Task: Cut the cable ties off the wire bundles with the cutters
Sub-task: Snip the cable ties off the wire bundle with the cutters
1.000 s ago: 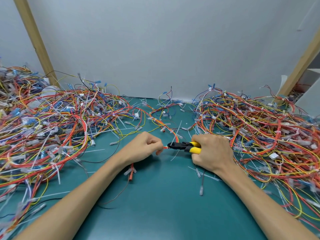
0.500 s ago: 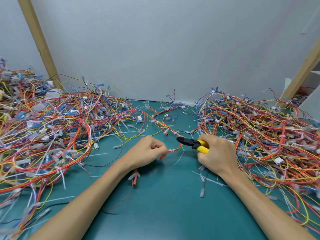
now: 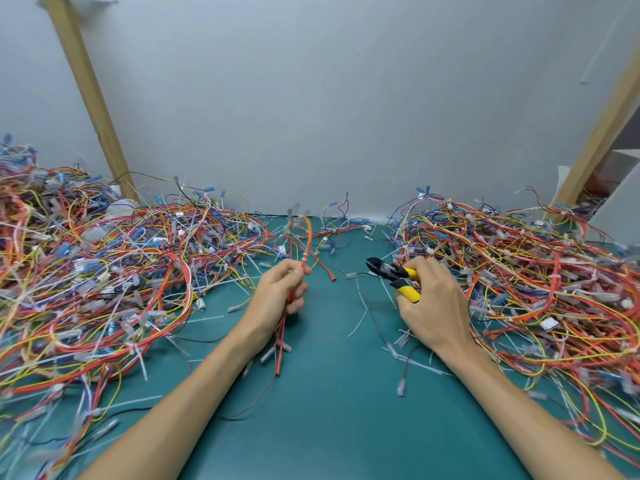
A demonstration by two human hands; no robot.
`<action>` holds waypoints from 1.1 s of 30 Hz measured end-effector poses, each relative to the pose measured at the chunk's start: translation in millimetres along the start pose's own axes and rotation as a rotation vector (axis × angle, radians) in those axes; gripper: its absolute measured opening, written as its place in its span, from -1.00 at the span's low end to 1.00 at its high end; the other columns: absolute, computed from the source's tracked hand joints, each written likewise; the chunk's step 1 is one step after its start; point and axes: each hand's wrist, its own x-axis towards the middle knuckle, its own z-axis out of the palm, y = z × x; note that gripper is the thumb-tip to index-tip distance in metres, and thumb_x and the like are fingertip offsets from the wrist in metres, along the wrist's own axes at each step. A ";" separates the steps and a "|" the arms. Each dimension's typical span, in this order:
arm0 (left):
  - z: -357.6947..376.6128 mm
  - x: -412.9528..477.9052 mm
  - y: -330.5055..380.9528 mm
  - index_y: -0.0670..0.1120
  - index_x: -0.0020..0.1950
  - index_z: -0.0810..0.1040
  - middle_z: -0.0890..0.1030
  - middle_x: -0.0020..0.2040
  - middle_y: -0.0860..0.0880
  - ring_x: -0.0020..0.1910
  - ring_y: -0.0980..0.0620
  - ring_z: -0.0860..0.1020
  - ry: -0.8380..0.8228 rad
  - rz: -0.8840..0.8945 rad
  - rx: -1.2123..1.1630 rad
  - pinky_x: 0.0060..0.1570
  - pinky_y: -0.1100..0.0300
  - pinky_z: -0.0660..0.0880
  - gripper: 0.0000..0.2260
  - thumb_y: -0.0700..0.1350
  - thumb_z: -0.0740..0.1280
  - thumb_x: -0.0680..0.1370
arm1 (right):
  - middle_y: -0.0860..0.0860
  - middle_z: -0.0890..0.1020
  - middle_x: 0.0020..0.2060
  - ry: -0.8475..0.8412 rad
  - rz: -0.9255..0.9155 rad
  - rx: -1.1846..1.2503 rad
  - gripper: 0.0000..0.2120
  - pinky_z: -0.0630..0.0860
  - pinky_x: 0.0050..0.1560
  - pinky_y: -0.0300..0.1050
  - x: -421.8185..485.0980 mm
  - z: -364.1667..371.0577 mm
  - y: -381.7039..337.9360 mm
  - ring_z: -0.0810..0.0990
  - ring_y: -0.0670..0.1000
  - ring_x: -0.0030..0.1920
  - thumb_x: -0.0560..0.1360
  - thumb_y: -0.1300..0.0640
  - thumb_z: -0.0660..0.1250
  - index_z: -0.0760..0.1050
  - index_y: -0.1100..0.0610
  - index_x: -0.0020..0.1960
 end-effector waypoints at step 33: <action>75.5 -78.7 1.8 -0.10 0.02 0.48 0.52 -0.15 0.10 -0.23 0.15 0.49 -0.176 0.883 0.753 -0.15 0.37 0.38 -0.86 -0.17 0.28 0.48 | -0.05 0.42 -0.45 0.020 0.160 0.304 -0.87 0.19 -0.44 -0.15 -1.2 -8.0 7.8 0.40 -0.07 -0.42 0.40 0.08 0.31 0.36 0.02 -0.24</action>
